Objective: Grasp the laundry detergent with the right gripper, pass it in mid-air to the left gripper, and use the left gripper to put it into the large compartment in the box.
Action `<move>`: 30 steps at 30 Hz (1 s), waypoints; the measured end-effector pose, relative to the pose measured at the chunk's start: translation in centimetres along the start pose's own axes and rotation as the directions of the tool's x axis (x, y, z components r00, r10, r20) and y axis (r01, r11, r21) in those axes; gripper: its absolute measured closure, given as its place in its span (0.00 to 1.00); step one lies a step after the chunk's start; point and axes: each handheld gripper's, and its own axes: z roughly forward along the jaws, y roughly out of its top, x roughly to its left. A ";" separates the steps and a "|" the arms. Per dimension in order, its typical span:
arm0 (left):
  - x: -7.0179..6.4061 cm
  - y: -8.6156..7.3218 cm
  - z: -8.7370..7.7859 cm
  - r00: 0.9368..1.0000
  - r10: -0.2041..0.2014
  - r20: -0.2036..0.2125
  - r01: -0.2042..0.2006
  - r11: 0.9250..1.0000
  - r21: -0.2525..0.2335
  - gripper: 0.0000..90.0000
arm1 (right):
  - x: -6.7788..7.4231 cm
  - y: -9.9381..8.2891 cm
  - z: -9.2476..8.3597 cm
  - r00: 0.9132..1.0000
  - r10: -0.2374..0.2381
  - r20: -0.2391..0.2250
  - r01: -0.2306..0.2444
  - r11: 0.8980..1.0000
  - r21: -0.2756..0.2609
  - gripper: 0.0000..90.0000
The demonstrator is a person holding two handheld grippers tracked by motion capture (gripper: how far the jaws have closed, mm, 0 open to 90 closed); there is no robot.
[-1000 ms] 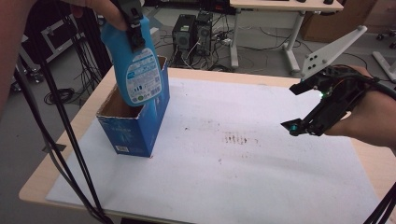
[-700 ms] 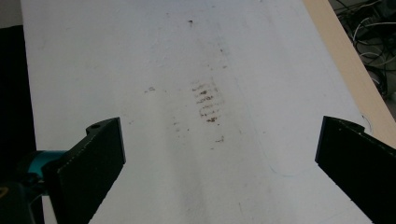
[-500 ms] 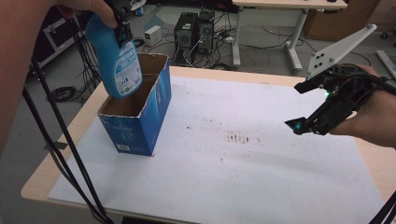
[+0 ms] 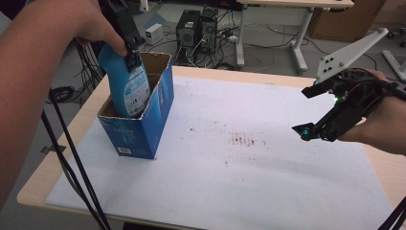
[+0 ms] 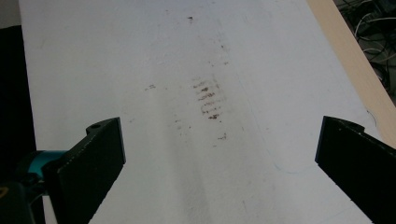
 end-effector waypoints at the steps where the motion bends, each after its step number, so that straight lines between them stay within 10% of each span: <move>1: 0.0 0.1 0.4 1.000 0.014 0.001 -0.014 1.000 0.005 0.42 | 0.0 -0.1 0.0 1.000 0.002 0.000 -0.002 1.000 -0.001 0.01; 6: 0.0 0.6 3.3 0.994 0.113 0.003 -0.113 0.993 0.027 0.42 | 0.0 -0.3 0.1 1.000 0.008 -0.001 -0.008 1.000 0.003 0.01; 12: 0.0 0.8 6.5 0.965 0.263 -0.008 -0.263 0.964 0.030 0.42 | 0.1 -0.5 0.3 1.000 0.013 0.000 -0.013 1.000 0.017 0.01; 18: 0.0 0.7 9.3 0.907 0.420 -0.021 -0.420 0.907 0.027 0.42 | 0.2 -0.6 0.7 1.000 0.015 -0.003 -0.015 1.000 0.027 0.01; 21: 0.2 0.8 10.1 0.893 0.450 -0.017 -0.449 0.893 0.036 0.42 | 0.3 -0.6 0.8 1.000 0.014 -0.002 -0.014 0.999 0.029 0.01; 27: 0.4 0.7 11.1 0.875 0.483 -0.012 -0.483 0.875 0.037 0.42 | 0.5 -0.8 1.2 1.000 0.022 -0.004 -0.021 0.999 0.032 0.01; 30: 0.5 0.6 11.4 0.881 0.474 -0.007 -0.474 0.881 0.015 0.42 | 0.5 -0.9 1.3 1.000 0.020 -0.006 -0.019 0.999 0.033 0.01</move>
